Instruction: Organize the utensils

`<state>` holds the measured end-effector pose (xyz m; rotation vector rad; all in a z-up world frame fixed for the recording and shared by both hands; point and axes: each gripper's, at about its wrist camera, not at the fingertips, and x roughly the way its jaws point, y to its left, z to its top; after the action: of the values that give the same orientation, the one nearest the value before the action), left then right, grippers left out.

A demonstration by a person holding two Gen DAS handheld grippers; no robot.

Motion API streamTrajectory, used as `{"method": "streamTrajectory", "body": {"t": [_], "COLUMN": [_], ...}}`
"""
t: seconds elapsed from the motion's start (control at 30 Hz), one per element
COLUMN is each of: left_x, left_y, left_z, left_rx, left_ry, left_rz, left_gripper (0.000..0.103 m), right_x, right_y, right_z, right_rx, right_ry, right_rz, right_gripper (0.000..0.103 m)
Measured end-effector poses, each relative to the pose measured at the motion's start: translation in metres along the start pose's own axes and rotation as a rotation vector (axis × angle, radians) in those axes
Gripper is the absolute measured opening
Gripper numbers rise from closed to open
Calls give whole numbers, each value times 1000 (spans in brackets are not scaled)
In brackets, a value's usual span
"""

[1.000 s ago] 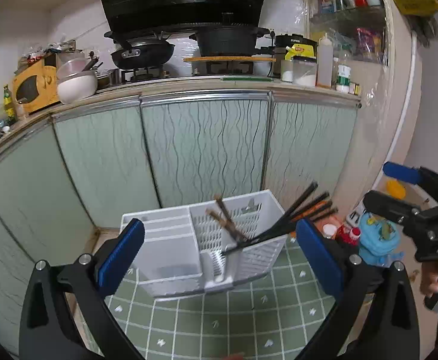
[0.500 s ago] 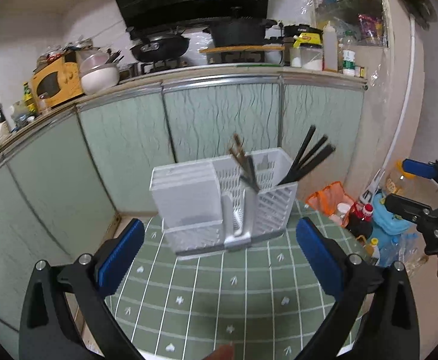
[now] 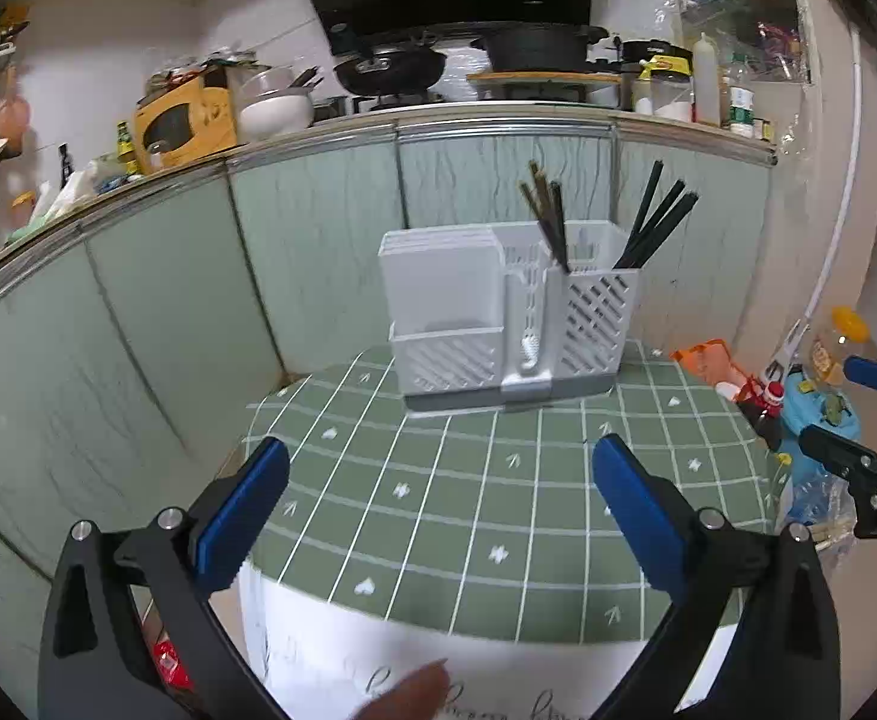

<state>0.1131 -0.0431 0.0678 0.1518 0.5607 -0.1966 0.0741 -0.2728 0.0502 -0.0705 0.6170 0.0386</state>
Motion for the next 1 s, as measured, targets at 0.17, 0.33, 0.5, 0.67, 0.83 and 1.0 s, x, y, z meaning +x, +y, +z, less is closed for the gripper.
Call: {"method": "streamTrajectory", "body": {"t": [0.17, 0.33, 0.5, 0.67, 0.83, 1.0], "left_x": [-5, -5, -1, -3, -4, -5], "left_y": [3, 6, 8, 8, 11, 10], "left_z": [-22, -43, -60, -71, -71, -69], "left_rx": [-18, -47, -60, -60, -69, -72], "left_ry": [20, 61, 95, 92, 96, 92], "left_rz": [9, -2, 8, 59, 65, 68], "left_gripper": [99, 99, 99, 99, 99, 99], "right_x": [-2, -1, -1, 1, 2, 4], "right_y": [8, 10, 12, 11, 13, 13], "right_z": [-22, -34, -42, -48, -50, -51], "right_rx": [-2, 8, 5, 20, 18, 23], "right_ry": [19, 39, 49, 65, 72, 77], "right_rz": [0, 12, 15, 21, 23, 22], "right_gripper": [96, 96, 96, 96, 96, 96]}}
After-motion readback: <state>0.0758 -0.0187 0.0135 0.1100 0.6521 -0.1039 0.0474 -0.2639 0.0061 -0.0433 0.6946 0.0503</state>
